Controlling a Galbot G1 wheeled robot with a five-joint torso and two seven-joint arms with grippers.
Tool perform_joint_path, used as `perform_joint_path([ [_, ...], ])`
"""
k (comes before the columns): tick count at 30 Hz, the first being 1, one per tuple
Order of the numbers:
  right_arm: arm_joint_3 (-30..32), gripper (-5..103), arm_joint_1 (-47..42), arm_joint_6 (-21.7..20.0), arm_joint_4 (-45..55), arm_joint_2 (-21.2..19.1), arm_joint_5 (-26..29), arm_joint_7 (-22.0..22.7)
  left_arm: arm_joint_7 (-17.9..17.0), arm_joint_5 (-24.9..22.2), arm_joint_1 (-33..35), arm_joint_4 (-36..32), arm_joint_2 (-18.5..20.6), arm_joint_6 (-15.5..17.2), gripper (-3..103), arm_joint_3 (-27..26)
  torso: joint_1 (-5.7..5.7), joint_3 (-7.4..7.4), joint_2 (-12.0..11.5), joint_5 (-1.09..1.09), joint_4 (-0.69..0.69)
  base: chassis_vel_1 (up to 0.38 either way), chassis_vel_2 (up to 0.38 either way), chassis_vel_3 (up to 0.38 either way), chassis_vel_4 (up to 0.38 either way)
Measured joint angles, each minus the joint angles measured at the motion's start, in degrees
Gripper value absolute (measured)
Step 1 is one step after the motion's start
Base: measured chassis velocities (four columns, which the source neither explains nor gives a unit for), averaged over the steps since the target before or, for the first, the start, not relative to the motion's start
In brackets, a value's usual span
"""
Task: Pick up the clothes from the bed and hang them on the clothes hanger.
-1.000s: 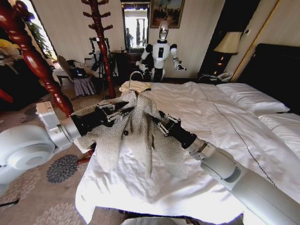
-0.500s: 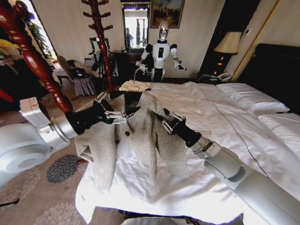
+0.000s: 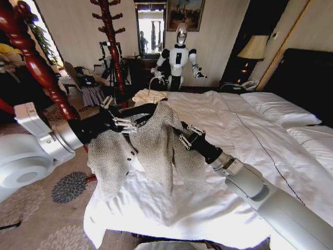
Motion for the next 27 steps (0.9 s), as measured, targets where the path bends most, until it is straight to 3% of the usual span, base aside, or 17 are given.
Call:
perform_joint_path([
  [4,0.39,23,-0.23,0.79,-0.15,0.24,-1.33,-0.25,-0.88,-8.13,-1.06,4.72,2.84,4.56,100,-0.23,0.0,0.0,0.0,0.0,0.0,0.0,0.0,0.0,0.0],
  [5,0.39,23,-0.23,0.79,-0.15,0.24,-1.33,-0.25,-0.88,-8.13,-1.06,4.72,2.84,4.56,100,-0.23,0.0,0.0,0.0,0.0,0.0,0.0,0.0,0.0,0.0],
  [9,0.69,23,0.29,0.9,-0.16,0.38,-1.44,-0.27,3.5,-11.77,-0.89,9.36,6.06,5.97,100,0.53,0.0,0.0,0.0,0.0,0.0,0.0,0.0,0.0,0.0],
  [15,1.31,23,-0.05,1.3,-0.16,0.22,-1.79,-0.43,8.54,-14.28,-0.69,12.86,7.02,6.41,100,0.84,0.0,0.0,0.0,-0.01,0.0,0.0,0.0,0.0,0.0],
  [17,1.48,23,-0.39,1.78,-0.39,0.18,-2.12,-0.54,13.23,-15.77,-0.75,14.46,7.15,6.85,100,0.75,0.0,0.0,0.0,-0.01,0.0,0.0,0.0,0.0,0.0],
  [18,1.48,23,-0.39,1.78,-0.39,0.18,-2.12,-0.54,13.23,-15.77,-0.75,14.46,7.15,6.85,100,0.75,0.0,0.0,0.0,-0.01,0.0,0.0,0.0,0.0,0.0],
  [20,1.49,23,-0.52,2.07,-0.56,0.18,-2.39,-0.62,16.67,-15.38,-0.63,15.52,7.51,7.23,100,0.72,0.0,0.0,0.0,0.0,0.0,0.0,0.0,0.0,0.0],
  [22,1.51,23,-0.53,2.37,-0.75,0.34,-2.78,-0.75,21.99,-13.76,-0.13,17.59,8.29,7.88,100,0.88,0.0,0.0,0.0,0.0,0.0,0.0,0.0,0.0,0.0],
  [23,1.51,23,-0.53,2.37,-0.75,0.34,-2.78,-0.75,21.99,-13.76,-0.13,17.59,8.29,7.88,100,0.88,0.0,0.0,0.0,0.0,0.0,0.0,0.0,0.0,0.0],
  [27,1.56,23,-0.18,2.5,-0.83,0.57,-2.91,-0.83,30.71,-8.26,1.25,21.38,9.28,7.93,100,2.42,0.0,0.0,0.0,0.0,0.0,0.0,0.0,0.0,0.0],
])
